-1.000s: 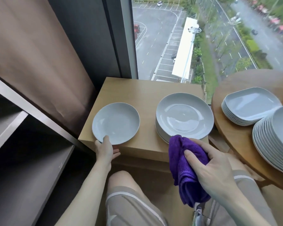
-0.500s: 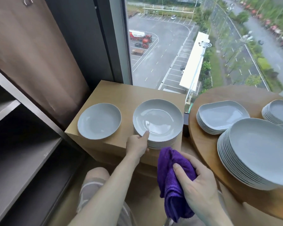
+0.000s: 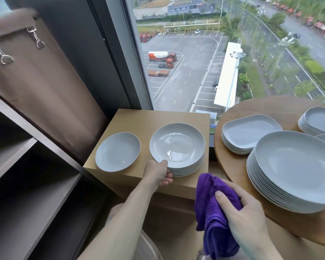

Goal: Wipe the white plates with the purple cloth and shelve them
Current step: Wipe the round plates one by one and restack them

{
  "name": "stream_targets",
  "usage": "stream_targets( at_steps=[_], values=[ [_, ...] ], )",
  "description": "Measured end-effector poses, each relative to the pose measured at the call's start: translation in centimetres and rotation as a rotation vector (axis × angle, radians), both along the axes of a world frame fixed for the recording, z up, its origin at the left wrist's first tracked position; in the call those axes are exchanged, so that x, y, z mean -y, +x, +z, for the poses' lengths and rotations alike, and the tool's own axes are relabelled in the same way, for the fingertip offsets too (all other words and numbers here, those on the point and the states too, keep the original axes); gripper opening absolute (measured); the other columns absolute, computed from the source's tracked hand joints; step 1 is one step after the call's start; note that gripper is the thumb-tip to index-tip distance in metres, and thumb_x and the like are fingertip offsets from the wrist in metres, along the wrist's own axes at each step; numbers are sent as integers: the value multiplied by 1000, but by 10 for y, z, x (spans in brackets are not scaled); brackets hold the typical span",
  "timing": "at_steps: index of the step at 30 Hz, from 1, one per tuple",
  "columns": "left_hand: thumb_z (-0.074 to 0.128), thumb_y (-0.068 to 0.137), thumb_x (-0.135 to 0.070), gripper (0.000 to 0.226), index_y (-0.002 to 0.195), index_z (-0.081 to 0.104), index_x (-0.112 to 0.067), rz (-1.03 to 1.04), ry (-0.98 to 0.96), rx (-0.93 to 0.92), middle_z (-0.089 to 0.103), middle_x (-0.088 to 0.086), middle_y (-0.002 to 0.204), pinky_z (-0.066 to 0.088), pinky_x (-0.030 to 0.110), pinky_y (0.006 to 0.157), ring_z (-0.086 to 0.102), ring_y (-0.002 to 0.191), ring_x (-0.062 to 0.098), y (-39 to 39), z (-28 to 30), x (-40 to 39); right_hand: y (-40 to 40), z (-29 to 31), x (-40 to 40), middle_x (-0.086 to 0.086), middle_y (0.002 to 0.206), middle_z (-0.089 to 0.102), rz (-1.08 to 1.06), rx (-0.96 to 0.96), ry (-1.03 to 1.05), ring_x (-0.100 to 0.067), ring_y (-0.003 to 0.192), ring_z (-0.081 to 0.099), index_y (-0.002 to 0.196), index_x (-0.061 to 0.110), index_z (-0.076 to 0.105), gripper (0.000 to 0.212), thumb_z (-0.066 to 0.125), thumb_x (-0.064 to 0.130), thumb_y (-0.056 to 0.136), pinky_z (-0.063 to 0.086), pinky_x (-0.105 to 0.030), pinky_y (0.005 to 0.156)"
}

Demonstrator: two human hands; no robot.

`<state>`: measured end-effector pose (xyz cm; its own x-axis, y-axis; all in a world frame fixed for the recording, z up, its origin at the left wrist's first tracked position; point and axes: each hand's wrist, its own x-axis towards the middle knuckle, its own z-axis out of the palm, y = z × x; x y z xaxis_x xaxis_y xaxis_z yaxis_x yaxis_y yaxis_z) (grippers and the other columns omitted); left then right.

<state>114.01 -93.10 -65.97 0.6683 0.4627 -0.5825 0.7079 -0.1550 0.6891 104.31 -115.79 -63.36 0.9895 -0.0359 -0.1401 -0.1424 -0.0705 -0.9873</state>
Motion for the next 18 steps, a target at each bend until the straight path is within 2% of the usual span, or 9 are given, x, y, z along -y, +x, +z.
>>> stream_targets(
  at_steps=[4, 8, 10, 12, 13, 15, 17, 18],
  values=[
    [43, 100, -18, 29, 92, 68, -4, -110, 97, -44, 68, 6, 70, 52, 23, 51, 63, 49, 16, 6, 13, -6, -5, -3, 1, 21, 96, 77, 20, -9, 1, 1, 91, 71, 106, 35, 76, 25, 76, 15, 91, 49, -5, 73],
    [51, 99, -20, 26, 89, 67, -2, 7, 9, 49, 72, 9, 78, 52, 22, 48, 68, 53, 15, 4, 16, -11, -8, -4, 0, 23, 96, 76, 15, -5, -13, 1, 93, 70, 105, 37, 76, 24, 76, 18, 90, 50, -8, 78],
    [57, 97, -20, 23, 88, 67, -1, 87, -84, 131, 74, 10, 86, 56, 24, 52, 75, 62, 17, 2, 15, -11, -10, -5, 2, 25, 101, 75, 29, -20, -65, 0, 97, 70, 107, 46, 75, 24, 77, 30, 89, 54, -22, 88],
    [62, 94, -15, 21, 81, 66, 1, 153, -198, 221, 73, 13, 88, 63, 29, 61, 79, 78, 26, 1, 16, -10, -12, -5, 4, 27, 103, 74, 44, -35, -106, 0, 99, 70, 111, 58, 68, 32, 76, 36, 89, 55, -33, 92],
    [64, 92, -11, 21, 75, 64, 1, 185, -258, 272, 71, 14, 87, 65, 33, 66, 78, 86, 30, -1, 20, -8, -13, -5, 4, 27, 104, 74, 46, -33, -111, 1, 99, 69, 111, 61, 67, 35, 76, 36, 89, 56, -33, 92],
    [65, 91, -4, 23, 68, 60, -1, 238, -347, 365, 65, 13, 84, 66, 37, 73, 73, 94, 29, -6, 25, -5, -13, -2, 4, 26, 103, 75, 50, -25, -101, 1, 99, 70, 108, 62, 67, 37, 76, 30, 90, 54, -30, 93],
    [64, 91, -1, 9, 82, 64, -1, 280, -417, 415, 63, 10, 83, 65, 37, 76, 69, 90, 25, -16, 31, -6, -13, -2, 4, 24, 102, 75, 44, -28, -87, 1, 98, 70, 107, 60, 69, 38, 75, 27, 91, 53, -28, 92],
    [64, 91, 0, 4, 94, 66, 0, 282, -445, 431, 67, 11, 87, 64, 38, 76, 69, 90, 26, -24, 30, -10, -14, -2, 4, 23, 103, 76, 45, -38, -88, 0, 98, 70, 107, 60, 69, 37, 75, 27, 91, 53, -27, 92]
  ],
)
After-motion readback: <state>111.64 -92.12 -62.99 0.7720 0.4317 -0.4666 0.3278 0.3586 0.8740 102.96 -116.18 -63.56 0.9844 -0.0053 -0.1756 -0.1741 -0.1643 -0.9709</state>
